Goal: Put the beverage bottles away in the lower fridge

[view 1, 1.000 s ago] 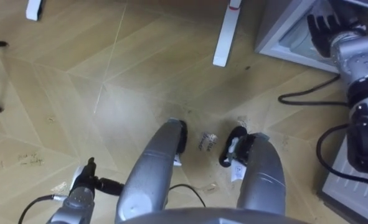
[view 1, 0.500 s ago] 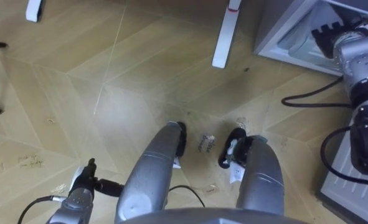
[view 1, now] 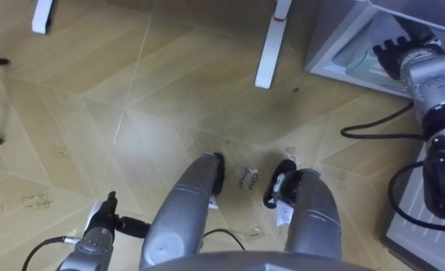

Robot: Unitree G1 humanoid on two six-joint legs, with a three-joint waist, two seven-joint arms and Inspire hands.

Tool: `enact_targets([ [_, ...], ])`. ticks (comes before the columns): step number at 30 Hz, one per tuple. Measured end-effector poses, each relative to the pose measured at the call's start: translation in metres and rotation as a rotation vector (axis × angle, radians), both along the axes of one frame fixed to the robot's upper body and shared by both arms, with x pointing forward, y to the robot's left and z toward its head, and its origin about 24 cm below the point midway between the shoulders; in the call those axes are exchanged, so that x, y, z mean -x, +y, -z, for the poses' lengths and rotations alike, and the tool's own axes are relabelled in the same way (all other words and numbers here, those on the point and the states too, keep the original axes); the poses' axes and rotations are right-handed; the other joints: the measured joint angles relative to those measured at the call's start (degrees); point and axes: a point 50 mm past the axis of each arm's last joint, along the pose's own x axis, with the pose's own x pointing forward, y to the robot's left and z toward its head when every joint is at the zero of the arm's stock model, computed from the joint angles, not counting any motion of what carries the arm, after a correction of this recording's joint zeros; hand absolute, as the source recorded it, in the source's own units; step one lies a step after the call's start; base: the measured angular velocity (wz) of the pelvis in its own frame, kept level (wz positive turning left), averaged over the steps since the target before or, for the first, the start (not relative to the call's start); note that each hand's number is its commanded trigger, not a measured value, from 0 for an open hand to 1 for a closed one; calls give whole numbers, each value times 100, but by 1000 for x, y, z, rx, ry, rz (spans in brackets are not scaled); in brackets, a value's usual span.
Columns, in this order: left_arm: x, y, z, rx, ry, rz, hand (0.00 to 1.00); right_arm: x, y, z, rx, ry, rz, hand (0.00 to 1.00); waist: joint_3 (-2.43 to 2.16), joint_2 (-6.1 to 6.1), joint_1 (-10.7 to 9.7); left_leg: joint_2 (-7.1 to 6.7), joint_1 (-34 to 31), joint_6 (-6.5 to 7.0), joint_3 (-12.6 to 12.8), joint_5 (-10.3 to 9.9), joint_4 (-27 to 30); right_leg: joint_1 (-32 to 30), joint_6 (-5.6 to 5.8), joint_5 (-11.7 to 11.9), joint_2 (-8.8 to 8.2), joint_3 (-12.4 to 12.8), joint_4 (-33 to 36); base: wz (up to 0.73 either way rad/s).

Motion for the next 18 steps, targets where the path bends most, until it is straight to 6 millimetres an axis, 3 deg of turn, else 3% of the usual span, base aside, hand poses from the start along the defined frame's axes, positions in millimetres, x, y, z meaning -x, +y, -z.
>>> enact_targets([
  [10, 1, 0, 0, 36, -7, -58, 0, 6, 6, 13, 28, -13, -107, 0, 3, -17, -128, 23, 356, 30, 103, 22, -306, 262, 50, 34, 53, 103, -211, -4],
  [18, 4, 14, -2, 18, -8, -104, 0, 12, 11, 19, 49, -44, -193, 0, -10, -86, -350, 213, 487, 80, 386, -13, -349, 363, 81, 187, 243, 261, -455, -17],
])
